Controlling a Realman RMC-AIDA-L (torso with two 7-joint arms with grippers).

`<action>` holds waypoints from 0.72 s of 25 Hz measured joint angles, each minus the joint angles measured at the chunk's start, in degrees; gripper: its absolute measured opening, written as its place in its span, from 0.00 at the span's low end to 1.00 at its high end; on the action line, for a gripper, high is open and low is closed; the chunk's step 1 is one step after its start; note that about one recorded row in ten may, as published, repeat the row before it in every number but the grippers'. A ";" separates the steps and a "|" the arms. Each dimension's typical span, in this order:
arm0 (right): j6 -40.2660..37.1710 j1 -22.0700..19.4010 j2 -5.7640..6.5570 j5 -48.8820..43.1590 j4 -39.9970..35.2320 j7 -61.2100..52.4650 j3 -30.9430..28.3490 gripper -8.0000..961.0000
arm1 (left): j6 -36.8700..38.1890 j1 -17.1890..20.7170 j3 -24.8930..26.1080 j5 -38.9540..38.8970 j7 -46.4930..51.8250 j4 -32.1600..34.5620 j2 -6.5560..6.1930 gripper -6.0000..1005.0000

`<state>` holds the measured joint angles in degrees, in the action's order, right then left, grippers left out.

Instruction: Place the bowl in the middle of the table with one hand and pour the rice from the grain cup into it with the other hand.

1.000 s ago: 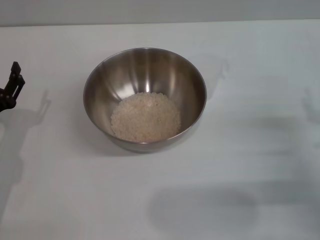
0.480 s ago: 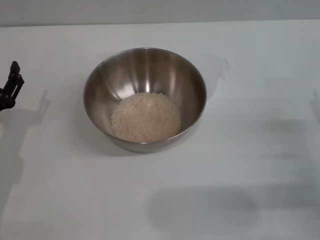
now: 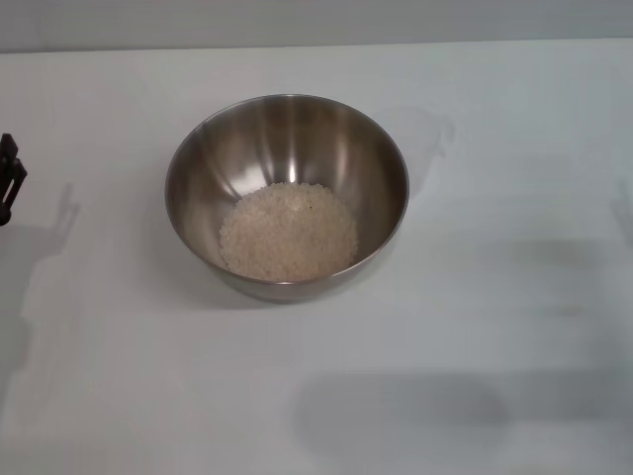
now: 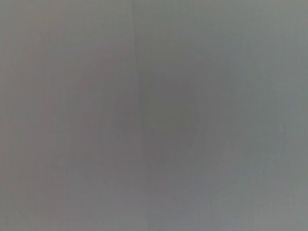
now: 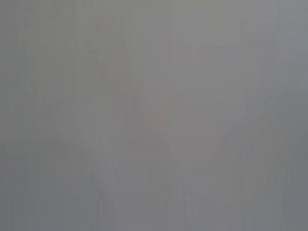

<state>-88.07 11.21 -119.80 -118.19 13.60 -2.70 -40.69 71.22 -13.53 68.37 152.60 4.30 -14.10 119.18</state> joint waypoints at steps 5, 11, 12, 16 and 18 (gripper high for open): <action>-3.31 -1.29 0.00 0.12 -0.10 0.01 0.21 0.87 | 0.49 0.42 0.41 -0.05 0.00 -0.03 0.00 0.80; -4.96 -2.23 0.03 0.30 -0.16 -0.22 -0.04 0.87 | 0.75 0.47 0.06 0.01 1.33 -0.06 -0.05 0.80; -5.21 -2.34 0.10 0.30 -0.21 -0.40 -0.04 0.87 | 0.80 0.51 -0.02 0.04 1.92 -0.06 -0.06 0.80; -7.15 -2.43 0.38 -0.09 -1.20 -0.74 0.67 0.87 | 0.89 0.96 -0.08 -0.02 5.75 -0.06 -0.27 0.80; -8.93 -2.60 0.36 -0.10 -1.96 -0.78 0.82 0.87 | 0.97 1.13 0.12 -0.03 7.05 -0.01 -0.38 0.80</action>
<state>-97.00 8.61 -119.44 -118.29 11.63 -3.49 -39.87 72.18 -12.40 68.49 152.58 11.35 -14.10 118.80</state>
